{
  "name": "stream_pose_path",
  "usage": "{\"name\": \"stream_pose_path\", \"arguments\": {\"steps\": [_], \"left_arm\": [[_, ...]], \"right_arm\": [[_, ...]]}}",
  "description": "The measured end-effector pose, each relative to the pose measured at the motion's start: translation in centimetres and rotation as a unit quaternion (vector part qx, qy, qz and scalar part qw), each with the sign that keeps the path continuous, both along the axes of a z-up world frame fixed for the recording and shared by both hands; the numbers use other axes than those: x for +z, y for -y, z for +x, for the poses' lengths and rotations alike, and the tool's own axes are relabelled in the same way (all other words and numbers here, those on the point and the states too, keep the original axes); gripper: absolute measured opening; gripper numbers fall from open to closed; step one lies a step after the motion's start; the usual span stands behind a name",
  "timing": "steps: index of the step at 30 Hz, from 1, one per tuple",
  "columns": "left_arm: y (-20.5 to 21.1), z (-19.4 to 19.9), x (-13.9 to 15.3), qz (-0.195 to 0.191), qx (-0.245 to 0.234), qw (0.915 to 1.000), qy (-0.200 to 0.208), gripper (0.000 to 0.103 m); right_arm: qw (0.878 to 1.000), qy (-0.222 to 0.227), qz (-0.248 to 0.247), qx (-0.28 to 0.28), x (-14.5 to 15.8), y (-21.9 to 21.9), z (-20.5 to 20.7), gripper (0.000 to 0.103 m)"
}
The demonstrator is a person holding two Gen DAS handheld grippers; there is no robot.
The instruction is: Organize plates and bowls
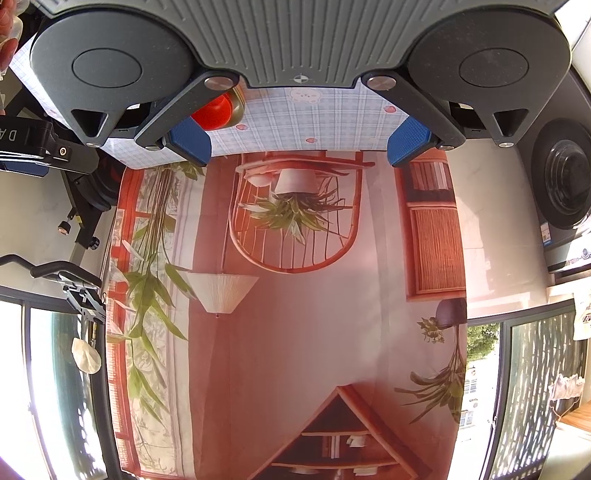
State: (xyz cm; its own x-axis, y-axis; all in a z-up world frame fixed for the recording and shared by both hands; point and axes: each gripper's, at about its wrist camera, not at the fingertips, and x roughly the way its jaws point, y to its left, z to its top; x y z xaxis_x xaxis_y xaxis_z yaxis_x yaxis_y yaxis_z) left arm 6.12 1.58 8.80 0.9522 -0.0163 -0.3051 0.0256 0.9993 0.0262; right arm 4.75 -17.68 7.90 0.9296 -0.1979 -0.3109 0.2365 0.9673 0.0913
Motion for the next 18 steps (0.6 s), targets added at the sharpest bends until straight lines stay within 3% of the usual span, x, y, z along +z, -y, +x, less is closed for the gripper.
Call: {"name": "stream_pose_path", "arguments": {"steps": [18], "left_arm": [[0.06,0.21,-0.32,0.001,-0.019,0.9998,-0.007,0.102]], "right_arm": [[1.0,0.001,0.003,-0.007,-0.16,0.64,-0.4,0.103]]}}
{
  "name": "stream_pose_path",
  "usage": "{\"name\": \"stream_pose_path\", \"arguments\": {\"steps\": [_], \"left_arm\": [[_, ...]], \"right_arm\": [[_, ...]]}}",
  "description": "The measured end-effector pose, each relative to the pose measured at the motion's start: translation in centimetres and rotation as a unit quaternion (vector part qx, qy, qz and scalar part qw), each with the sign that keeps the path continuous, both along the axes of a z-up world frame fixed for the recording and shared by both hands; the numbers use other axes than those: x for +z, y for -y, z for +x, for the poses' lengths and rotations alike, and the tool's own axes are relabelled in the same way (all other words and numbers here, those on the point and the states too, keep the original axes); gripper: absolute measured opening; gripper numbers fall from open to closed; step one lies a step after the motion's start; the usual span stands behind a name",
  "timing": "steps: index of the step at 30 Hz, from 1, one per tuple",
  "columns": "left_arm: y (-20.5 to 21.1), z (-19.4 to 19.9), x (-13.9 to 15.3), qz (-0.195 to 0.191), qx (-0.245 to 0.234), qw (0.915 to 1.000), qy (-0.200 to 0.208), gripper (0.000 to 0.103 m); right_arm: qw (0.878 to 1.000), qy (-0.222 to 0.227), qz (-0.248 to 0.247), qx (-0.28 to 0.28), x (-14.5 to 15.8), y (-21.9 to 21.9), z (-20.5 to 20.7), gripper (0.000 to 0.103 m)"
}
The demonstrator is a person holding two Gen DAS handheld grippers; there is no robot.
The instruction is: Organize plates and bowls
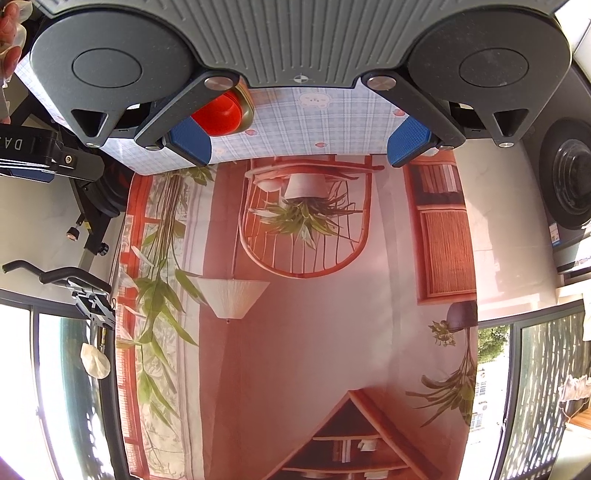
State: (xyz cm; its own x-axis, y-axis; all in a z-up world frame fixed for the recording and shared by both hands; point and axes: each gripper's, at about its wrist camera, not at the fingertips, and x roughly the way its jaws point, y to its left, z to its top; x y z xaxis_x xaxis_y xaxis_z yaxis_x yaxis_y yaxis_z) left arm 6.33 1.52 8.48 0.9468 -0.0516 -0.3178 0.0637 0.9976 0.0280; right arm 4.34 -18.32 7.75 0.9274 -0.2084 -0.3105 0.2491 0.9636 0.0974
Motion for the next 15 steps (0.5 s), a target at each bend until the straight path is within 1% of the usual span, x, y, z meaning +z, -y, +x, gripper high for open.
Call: {"name": "stream_pose_path", "arguments": {"steps": [6,15], "left_arm": [[0.4,-0.3,-0.1,0.005,-0.012,0.9999,0.01,0.102],[1.0,-0.3,-0.5,0.01,-0.029,0.9995,0.007,0.102]], "right_arm": [[1.0,0.0,0.0,-0.001,0.0,0.1,0.1,0.103],[1.0,-0.001,0.002,-0.004,0.0,0.1,0.1,0.103]]}}
